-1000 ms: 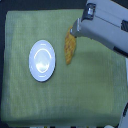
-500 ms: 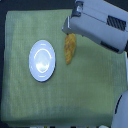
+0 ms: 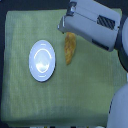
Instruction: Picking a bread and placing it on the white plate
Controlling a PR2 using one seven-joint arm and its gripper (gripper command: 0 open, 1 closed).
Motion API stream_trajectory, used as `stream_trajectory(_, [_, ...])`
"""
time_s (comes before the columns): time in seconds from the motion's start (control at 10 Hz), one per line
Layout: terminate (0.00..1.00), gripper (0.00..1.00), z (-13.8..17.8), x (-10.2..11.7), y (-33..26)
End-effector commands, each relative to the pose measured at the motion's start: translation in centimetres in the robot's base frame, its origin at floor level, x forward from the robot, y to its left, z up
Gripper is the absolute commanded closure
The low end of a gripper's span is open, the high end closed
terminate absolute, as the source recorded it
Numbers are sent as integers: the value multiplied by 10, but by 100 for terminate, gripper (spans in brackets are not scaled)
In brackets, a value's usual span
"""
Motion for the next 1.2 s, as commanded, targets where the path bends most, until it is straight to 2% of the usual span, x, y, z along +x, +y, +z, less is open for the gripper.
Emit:
stream_trajectory(0.0, [0, 0, -60, 11, 9])
stream_trajectory(0.4, [0, 0, -96, 11, 9])
stream_trajectory(1.1, [0, 0, -96, 10, -18])
